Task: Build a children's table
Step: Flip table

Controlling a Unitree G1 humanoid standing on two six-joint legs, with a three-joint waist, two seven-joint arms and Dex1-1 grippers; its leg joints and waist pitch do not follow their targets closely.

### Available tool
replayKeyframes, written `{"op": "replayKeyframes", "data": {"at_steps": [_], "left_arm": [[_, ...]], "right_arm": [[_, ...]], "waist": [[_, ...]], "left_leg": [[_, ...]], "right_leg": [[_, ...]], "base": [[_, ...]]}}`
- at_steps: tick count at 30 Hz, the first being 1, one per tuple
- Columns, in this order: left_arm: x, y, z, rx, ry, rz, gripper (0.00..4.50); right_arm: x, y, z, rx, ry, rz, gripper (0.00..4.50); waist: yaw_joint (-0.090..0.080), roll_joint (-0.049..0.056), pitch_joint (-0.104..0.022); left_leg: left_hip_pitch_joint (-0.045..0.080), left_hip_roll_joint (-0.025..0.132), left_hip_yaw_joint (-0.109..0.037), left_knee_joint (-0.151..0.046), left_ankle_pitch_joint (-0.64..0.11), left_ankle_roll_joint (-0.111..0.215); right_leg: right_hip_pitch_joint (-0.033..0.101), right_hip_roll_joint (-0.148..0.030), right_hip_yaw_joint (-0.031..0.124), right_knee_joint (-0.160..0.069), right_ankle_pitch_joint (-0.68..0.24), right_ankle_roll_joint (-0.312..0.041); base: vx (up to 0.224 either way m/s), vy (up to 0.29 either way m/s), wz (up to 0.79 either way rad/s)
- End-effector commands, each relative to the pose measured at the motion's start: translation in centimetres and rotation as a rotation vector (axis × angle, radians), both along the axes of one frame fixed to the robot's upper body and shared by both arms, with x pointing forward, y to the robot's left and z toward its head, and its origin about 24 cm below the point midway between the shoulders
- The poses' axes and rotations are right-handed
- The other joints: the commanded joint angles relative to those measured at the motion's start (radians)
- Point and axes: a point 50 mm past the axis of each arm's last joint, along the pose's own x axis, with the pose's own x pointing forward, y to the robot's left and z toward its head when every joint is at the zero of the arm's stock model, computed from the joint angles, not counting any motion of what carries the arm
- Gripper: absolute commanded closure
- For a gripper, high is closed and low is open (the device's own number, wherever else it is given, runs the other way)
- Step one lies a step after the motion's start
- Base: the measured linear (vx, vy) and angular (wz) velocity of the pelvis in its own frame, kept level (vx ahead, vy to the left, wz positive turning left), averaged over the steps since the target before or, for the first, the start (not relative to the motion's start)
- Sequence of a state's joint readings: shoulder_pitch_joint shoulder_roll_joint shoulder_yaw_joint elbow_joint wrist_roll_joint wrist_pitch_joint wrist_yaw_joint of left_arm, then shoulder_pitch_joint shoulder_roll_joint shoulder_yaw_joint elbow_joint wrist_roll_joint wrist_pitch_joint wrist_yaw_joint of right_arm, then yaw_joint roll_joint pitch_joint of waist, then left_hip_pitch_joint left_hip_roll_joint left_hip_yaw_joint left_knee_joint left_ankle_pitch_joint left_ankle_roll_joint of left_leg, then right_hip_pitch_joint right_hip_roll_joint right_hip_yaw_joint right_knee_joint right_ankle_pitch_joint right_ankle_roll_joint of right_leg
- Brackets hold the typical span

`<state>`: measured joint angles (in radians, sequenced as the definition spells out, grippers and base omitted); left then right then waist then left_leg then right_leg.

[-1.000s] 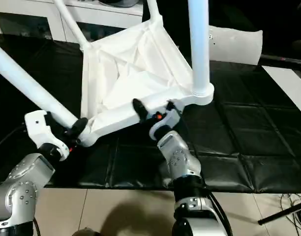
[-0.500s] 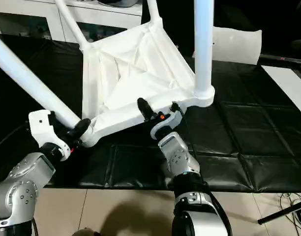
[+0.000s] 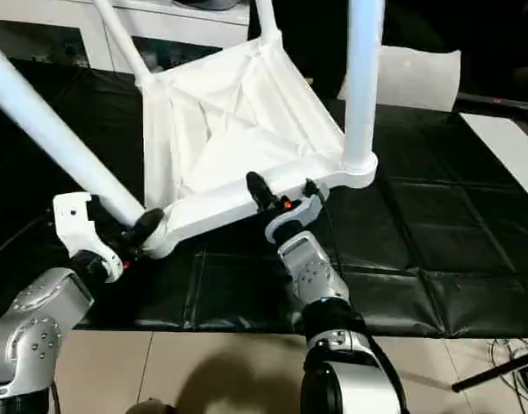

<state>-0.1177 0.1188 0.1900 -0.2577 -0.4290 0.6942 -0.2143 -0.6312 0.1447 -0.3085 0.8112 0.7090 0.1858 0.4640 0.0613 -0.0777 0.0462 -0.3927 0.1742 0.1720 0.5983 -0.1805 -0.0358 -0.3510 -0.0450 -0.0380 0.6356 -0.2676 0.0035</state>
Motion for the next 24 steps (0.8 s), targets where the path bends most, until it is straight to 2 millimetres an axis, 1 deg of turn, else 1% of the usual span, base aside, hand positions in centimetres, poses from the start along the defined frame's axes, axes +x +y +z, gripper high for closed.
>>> {"op": "replayKeyframes", "data": {"at_steps": [1,2,3,4,5,6,7,8,9,10,11,12,13,14,15,16,17,18,19,20,21,22,23,24], "left_arm": [[-0.5,-1.7,0.3,-0.050,-0.017,-0.137,1.31],[-1.2,-1.3,0.5,-0.045,-0.034,-0.165,1.29],[-1.3,-1.2,0.6,-0.044,-0.037,-0.171,1.29],[-1.8,-0.9,0.6,-0.034,-0.042,-0.186,1.28],[-2.5,-0.3,0.7,-0.019,-0.052,-0.206,1.27],[-2.9,0.0,0.7,-0.017,-0.056,-0.214,1.26],[-3.4,0.4,0.9,-0.010,-0.068,-0.217,1.26],[-4.2,1.0,1.1,0.000,-0.089,-0.225,1.26],[-4.5,1.2,1.2,0.002,-0.095,-0.229,1.12],[-4.5,1.2,1.2,0.003,-0.097,-0.230,1.03],[-5.1,1.4,1.5,0.026,-0.115,-0.253,0.89],[-5.5,1.3,1.7,0.036,-0.123,-0.279,0.80],[-5.8,1.2,1.9,0.042,-0.128,-0.297,0.74],[-6.1,0.9,2.1,0.068,-0.140,-0.338,0.74],[-6.2,0.7,2.2,0.079,-0.143,-0.356,0.72],[-6.5,-0.1,2.7,0.140,-0.174,-0.429,0.72],[-6.5,-0.5,3.0,0.162,-0.195,-0.454,0.72],[-6.5,-0.7,3.3,0.168,-0.208,-0.462,0.72],[-6.5,-0.8,3.4,0.170,-0.214,-0.466,0.72],[-6.4,-0.9,3.6,0.185,-0.235,-0.479,0.72],[-6.4,-0.9,3.8,0.197,-0.244,-0.488,0.72],[-6.4,-1.0,3.9,0.215,-0.254,-0.503,0.66],[-6.4,-1.0,4.0,0.226,-0.262,-0.513,0.62],[-6.4,-1.0,4.0,0.226,-0.262,-0.513,0.36]], "right_arm": [[1.0,2.6,3.8,-0.011,-0.186,0.056,2.26],[1.2,1.7,4.1,-0.027,-0.204,0.021,2.26],[1.3,1.5,4.2,-0.029,-0.207,0.015,2.26],[1.4,1.0,4.3,-0.031,-0.211,-0.004,2.27],[1.5,0.3,4.6,-0.038,-0.221,-0.030,2.28],[1.5,0.1,4.7,-0.047,-0.233,-0.037,2.28],[1.5,-0.3,4.9,-0.067,-0.250,-0.046,2.28],[1.4,-1.2,5.2,-0.093,-0.275,-0.074,2.28],[1.4,-1.5,5.3,-0.097,-0.281,-0.087,2.28],[1.4,-1.6,5.4,-0.099,-0.282,-0.091,2.28],[1.3,-2.4,5.7,-0.106,-0.294,-0.133,2.28],[1.2,-2.9,5.9,-0.113,-0.301,-0.153,2.28],[1.1,-3.2,6.0,-0.117,-0.307,-0.165,2.28],[0.9,-3.6,6.3,-0.136,-0.319,-0.174,2.28],[0.8,-3.8,6.4,-0.145,-0.326,-0.179,2.28],[0.2,-4.7,7.0,-0.211,-0.355,-0.212,2.28],[-0.3,-5.3,7.3,-0.248,-0.369,-0.244,2.29],[-0.6,-5.7,7.5,-0.265,-0.372,-0.265,2.29],[-0.7,-5.9,7.5,-0.271,-0.372,-0.275,2.29],[-1.0,-6.4,7.7,-0.287,-0.376,-0.305,2.29],[-1.3,-6.6,7.8,-0.284,-0.372,-0.320,2.29],[-1.6,-6.9,7.9,-0.293,-0.366,-0.341,2.29],[-1.8,-7.1,8.0,-0.300,-0.361,-0.355,2.31],[-1.8,-7.1,8.0,-0.300,-0.361,-0.355,2.38]], "waist": [[0.002,0.017,-0.062],[0.000,0.016,-0.064],[-0.002,0.015,-0.064],[-0.002,0.018,-0.065],[-0.004,0.018,-0.067],[-0.004,0.016,-0.069],[-0.005,0.016,-0.068],[-0.006,0.006,-0.064],[-0.003,0.013,-0.062],[-0.004,0.014,-0.060],[0.000,0.014,-0.056],[-0.001,0.006,-0.055],[0.002,0.009,-0.053],[0.002,0.011,-0.051],[0.004,0.008,-0.050],[0.007,0.010,-0.049],[0.013,0.004,-0.050],[0.015,0.003,-0.050],[0.015,0.003,-0.050],[0.014,0.003,-0.048],[0.011,0.002,-0.047],[0.011,0.004,-0.046],[0.010,0.002,-0.045],[0.010,0.002,-0.045]], "left_leg": [[0.032,0.064,-0.017,-0.062,0.020,0.039],[0.032,0.064,-0.017,-0.061,0.030,0.044],[0.028,0.063,-0.017,-0.060,0.044,0.048],[0.029,0.062,-0.016,-0.059,0.048,0.049],[0.028,0.062,-0.016,-0.056,0.062,0.056],[0.027,0.061,-0.016,-0.054,0.076,0.062],[0.025,0.059,-0.013,-0.052,0.092,0.073],[0.023,0.060,-0.011,-0.053,0.074,0.075],[0.025,0.061,-0.011,-0.055,0.046,0.068],[0.025,0.063,-0.011,-0.057,0.034,0.064],[0.031,0.067,-0.011,-0.061,-0.008,0.046],[0.031,0.067,-0.009,-0.063,-0.021,0.039],[0.034,0.068,-0.010,-0.066,-0.036,0.023],[0.034,0.068,-0.010,-0.067,-0.045,0.015],[0.037,0.069,-0.011,-0.070,-0.055,0.003],[0.039,0.068,-0.012,-0.070,-0.049,-0.003],[0.043,0.069,-0.012,-0.069,-0.031,-0.007],[0.043,0.066,-0.011,-0.070,-0.029,-0.020],[0.043,0.066,-0.011,-0.070,-0.029,-0.020],[0.040,0.063,-0.010,-0.073,-0.056,-0.043],[0.038,0.061,-0.009,-0.075,-0.076,-0.054],[0.038,0.060,-0.008,-0.075,-0.090,-0.058],[0.037,0.059,-0.009,-0.077,-0.108,-0.065],[0.037,0.059,-0.009,-0.078,-0.127,-0.071]], "right_leg": [[0.029,-0.092,0.041,-0.047,0.240,-0.214],[0.028,-0.091,0.041,-0.045,0.256,-0.215],[0.030,-0.090,0.041,-0.042,0.277,-0.219],[0.029,-0.089,0.040,-0.041,0.286,-0.219],[0.029,-0.087,0.041,-0.038,0.311,-0.219],[0.030,-0.086,0.041,-0.037,0.331,-0.219],[0.026,-0.083,0.041,-0.034,0.360,-0.218],[0.026,-0.083,0.042,-0.037,0.345,-0.219],[0.024,-0.085,0.043,-0.038,0.309,-0.220],[0.022,-0.085,0.043,-0.039,0.289,-0.217],[0.018,-0.084,0.043,-0.045,0.220,-0.207],[0.017,-0.083,0.043,-0.047,0.199,-0.201],[0.015,-0.082,0.043,-0.048,0.169,-0.188],[0.013,-0.081,0.043,-0.048,0.158,-0.183],[0.012,-0.080,0.043,-0.050,0.135,-0.164],[0.010,-0.079,0.043,-0.051,0.135,-0.152],[0.008,-0.076,0.043,-0.049,0.146,-0.122],[0.007,-0.075,0.042,-0.049,0.146,-0.106],[0.007,-0.075,0.042,-0.049,0.146,-0.106],[0.007,-0.076,0.044,-0.053,0.114,-0.093],[0.006,-0.076,0.046,-0.056,0.090,-0.083],[0.005,-0.077,0.047,-0.058,0.075,-0.077],[0.004,-0.077,0.048,-0.061,0.046,-0.065],[0.002,-0.077,0.049,-0.063,0.021,-0.060]], "base": [[0.000,0.000,0.00],[0.000,0.000,0.00],[0.000,0.000,0.00],[0.000,0.000,0.00],[0.000,0.000,0.00],[0.000,0.000,0.00],[0.000,0.000,0.00],[0.000,0.000,0.00],[0.000,0.000,0.00],[0.000,0.000,0.00],[0.000,0.000,0.00],[0.000,0.000,0.00],[0.000,0.000,0.00],[0.000,0.000,0.00],[0.000,0.000,0.00],[0.000,0.000,0.00],[0.000,0.000,0.00],[0.000,0.000,0.00],[0.000,0.000,0.00],[0.000,0.000,0.00],[0.000,0.000,0.00],[0.000,0.000,0.00],[0.000,0.000,0.00],[0.000,0.000,0.00]]}}
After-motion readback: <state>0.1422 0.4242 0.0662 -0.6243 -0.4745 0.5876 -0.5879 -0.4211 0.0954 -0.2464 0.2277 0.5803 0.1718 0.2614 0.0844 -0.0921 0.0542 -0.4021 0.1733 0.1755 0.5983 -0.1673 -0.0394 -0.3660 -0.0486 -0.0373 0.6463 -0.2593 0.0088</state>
